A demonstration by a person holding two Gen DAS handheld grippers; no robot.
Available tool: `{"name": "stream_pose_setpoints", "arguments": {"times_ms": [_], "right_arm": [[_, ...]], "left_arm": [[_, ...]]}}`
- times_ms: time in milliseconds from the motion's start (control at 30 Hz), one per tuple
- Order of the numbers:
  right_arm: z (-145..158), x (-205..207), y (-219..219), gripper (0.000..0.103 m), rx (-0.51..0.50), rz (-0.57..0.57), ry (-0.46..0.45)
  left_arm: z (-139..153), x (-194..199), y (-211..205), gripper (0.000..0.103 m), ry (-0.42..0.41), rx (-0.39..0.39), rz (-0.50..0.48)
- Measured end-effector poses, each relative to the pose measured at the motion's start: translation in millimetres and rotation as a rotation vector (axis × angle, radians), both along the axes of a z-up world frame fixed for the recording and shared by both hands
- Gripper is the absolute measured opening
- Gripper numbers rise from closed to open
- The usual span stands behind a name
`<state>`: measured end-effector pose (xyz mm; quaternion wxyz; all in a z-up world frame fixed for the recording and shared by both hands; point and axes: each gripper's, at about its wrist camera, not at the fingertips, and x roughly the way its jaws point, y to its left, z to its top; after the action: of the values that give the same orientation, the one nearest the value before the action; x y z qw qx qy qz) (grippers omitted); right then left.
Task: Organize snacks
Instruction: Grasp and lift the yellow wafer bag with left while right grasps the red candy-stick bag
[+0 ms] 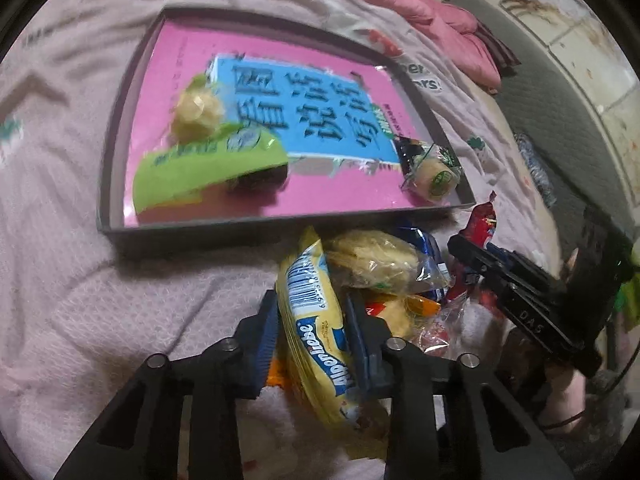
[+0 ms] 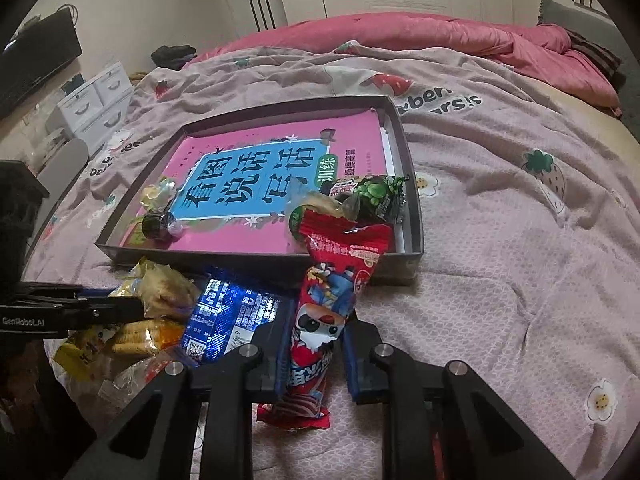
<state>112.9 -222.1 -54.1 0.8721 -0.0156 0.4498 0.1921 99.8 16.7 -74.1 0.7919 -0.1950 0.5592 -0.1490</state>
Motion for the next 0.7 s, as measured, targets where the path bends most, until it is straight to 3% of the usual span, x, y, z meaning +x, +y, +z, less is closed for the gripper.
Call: {"name": "stream_pose_setpoints", "arguments": {"times_ms": [100, 700], "right_arm": [[1, 0, 0, 0.022, 0.004, 0.005, -0.004], [14, -6, -2, 0.021, 0.045, 0.027, -0.05]], "left_arm": [[-5, 1, 4, 0.029, 0.021, -0.034, 0.016], [19, -5, 11, 0.023, -0.056, -0.009, 0.042]]}}
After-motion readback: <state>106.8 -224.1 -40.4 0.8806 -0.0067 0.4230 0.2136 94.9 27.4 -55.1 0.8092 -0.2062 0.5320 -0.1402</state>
